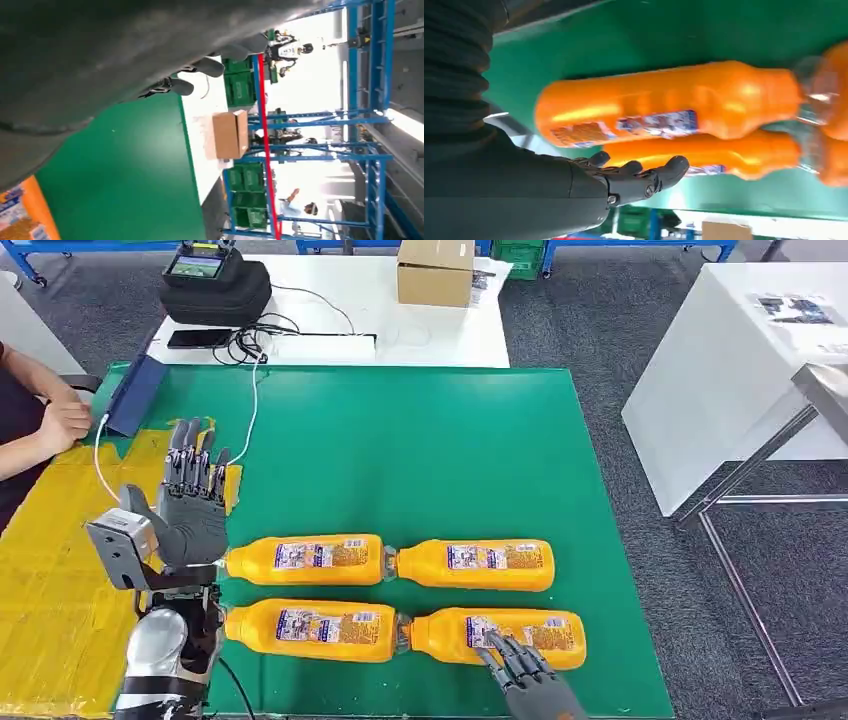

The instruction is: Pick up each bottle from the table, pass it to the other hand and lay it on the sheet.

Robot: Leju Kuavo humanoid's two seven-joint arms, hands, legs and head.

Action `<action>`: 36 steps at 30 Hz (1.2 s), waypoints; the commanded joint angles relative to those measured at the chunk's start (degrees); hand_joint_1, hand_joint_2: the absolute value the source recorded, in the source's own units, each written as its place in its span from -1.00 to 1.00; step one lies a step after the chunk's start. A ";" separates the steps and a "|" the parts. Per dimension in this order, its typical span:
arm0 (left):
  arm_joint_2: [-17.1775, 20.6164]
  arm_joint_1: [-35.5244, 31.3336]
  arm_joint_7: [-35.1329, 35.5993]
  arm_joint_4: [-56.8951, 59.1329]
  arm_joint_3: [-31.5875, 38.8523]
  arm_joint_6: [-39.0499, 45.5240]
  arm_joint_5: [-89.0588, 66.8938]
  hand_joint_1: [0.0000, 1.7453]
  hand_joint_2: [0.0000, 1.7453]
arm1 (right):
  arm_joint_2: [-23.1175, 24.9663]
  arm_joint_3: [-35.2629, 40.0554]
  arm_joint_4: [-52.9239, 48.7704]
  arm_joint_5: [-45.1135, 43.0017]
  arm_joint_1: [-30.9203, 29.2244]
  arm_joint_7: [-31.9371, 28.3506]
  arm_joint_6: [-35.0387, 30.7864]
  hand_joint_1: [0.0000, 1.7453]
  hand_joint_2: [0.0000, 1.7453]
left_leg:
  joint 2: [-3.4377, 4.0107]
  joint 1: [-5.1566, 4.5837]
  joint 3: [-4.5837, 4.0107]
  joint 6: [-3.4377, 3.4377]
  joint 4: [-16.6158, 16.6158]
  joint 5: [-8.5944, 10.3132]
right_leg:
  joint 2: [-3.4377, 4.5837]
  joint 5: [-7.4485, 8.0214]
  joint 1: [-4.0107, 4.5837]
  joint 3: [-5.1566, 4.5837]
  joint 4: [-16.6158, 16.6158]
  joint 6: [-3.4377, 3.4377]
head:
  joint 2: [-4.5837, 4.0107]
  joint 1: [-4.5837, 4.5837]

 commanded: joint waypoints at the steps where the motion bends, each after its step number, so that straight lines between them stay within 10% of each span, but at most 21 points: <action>1: -0.01 0.45 1.42 -0.43 2.69 -1.12 0.05 -1.00 -1.00 | 4.28 -2.29 6.02 3.29 -2.90 2.05 1.70 -1.00 1.00 | -0.03 0.00 0.33 0.10 -0.13 -0.07 | 0.10 -0.03 -0.01 0.28 -0.13 0.04 | 0.00 0.00; 10: -0.14 -0.10 2.66 -0.19 1.76 -1.74 0.22 -1.00 -1.00 | 13.06 -22.73 12.92 3.02 -0.40 -9.34 6.49 -1.00 1.00 | -0.08 0.04 0.30 0.09 -0.14 -0.01 | 0.05 0.02 0.04 0.28 -0.18 0.04 | 0.00 0.00; 22: -0.02 -0.53 3.08 0.31 1.79 -1.64 0.55 -1.00 -1.00 | 16.10 -27.24 15.55 5.36 -0.03 -12.76 9.11 -1.00 1.00 | -0.15 0.00 0.32 0.11 -0.12 -0.02 | 0.00 -0.03 0.01 0.30 -0.14 0.04 | 0.00 0.00; 36: 0.54 -6.09 3.34 7.34 0.13 -1.70 2.04 -1.00 -1.00 | 2.98 -21.90 16.68 -11.31 3.39 -14.02 17.06 -1.00 1.00 | -0.42 -0.08 0.24 0.15 -0.05 0.01 | -0.27 -0.09 -0.06 0.29 -0.06 0.08 | 0.00 -0.02</action>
